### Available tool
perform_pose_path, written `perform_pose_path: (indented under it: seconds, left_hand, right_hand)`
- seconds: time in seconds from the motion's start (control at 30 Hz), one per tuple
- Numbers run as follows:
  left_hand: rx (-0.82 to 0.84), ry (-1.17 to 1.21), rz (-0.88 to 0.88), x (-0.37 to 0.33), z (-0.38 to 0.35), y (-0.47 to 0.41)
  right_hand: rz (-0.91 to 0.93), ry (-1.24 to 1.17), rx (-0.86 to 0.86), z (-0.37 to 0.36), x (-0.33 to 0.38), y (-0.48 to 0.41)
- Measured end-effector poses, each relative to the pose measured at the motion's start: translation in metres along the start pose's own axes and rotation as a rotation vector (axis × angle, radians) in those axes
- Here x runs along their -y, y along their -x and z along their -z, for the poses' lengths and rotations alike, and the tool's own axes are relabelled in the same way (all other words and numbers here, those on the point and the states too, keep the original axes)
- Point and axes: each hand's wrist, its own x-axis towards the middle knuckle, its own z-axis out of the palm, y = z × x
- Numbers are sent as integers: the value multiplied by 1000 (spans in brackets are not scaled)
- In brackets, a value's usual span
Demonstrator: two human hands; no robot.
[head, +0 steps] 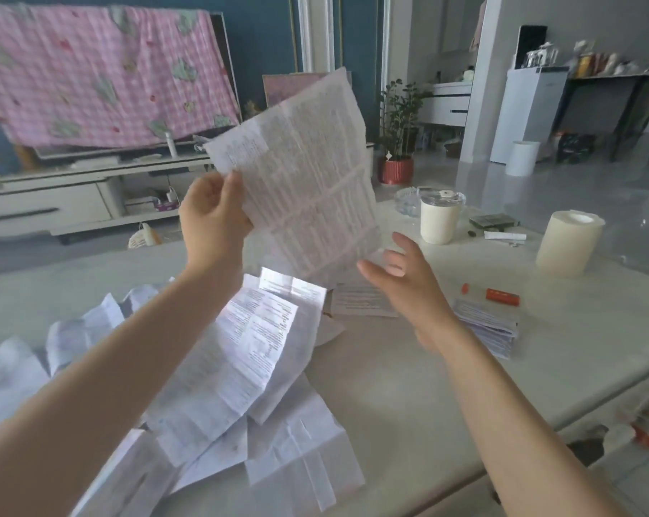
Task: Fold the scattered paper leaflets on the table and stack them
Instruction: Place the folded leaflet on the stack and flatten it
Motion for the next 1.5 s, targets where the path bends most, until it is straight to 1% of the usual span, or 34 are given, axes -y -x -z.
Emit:
perform_pose_path:
  seconds: [0.1,0.2,0.27,0.33,0.4,0.47,0.5,0.57,0.63,0.67,0.73,0.77,0.83,0.93,1.0,1.1,1.17,1.2,1.3,1.33,1.4,1.43,1.47,1.5]
  left_hand:
    - [43,90,28,-27,-3,-15]
    - [69,112,15,-59,-7,-33]
    - [110,121,20,-78,-10,-44]
    - [123,123,54,-97,-12,-54]
    - [82,141,107,-115,-9,-64]
    - [32,188,186,-132,-1,-74]
    - [51,226,248,-139,3,-76]
    - [140,278,379,-150,14,-74]
    - [221,220,486,-149,25,-63]
    - [268,133,497,-149,33,-53]
    - [412,-61,436,-142,44,-33]
    - [450,-136,386,-137,50,-27]
    - [434,-255,259,-132,63,-22]
    - [401,-456,33,-139,71,-12]
    - [353,-470,-53,-148,76,-7]
    - [317,-370,-17,-155,84,-8]
    - [257,-392,-11,-156,89,-8]
    - [225,-455,-33,-155,91,-8]
    - [163,-661,-106,-148,99,-9]
    - [143,-696,-115,-146,101,-7]
    - [114,-739,-141,-147,104,-6]
    - [122,-740,-146,-148,106,-7]
    - [156,-690,-124,-152,107,-6]
    - [220,-581,-64,-155,108,-4]
  right_hand:
    - [76,-59,8,-3,14,-6]
    - [116,-107,1,0,38,-19]
    - [130,-35,13,11,58,-31]
    - [119,37,68,20,83,-42]
    - [122,31,149,23,109,-49]
    - [132,-35,246,23,129,-52]
    - [121,-91,286,21,137,-53]
    - [85,-213,307,14,153,-51]
    - [64,-327,274,5,165,-47]
    - [60,-354,257,-1,173,-43]
    - [52,-373,219,-10,179,-38]
    - [51,-380,204,-14,182,-35]
    - [48,-409,187,-22,190,-27]
    - [64,-436,210,-30,199,-16]
    - [88,-408,257,-34,202,-9]
    - [127,-422,335,-39,202,5]
    - [155,-401,360,-41,199,11]
    - [177,-358,351,-43,196,16]
    - [287,-166,212,-47,188,24]
    - [309,-140,177,-48,186,27]
    - [315,-126,163,-47,185,31]
    - [320,-125,170,-47,183,33]
    - [321,-128,170,-48,183,36]
    - [322,-143,173,-48,182,39]
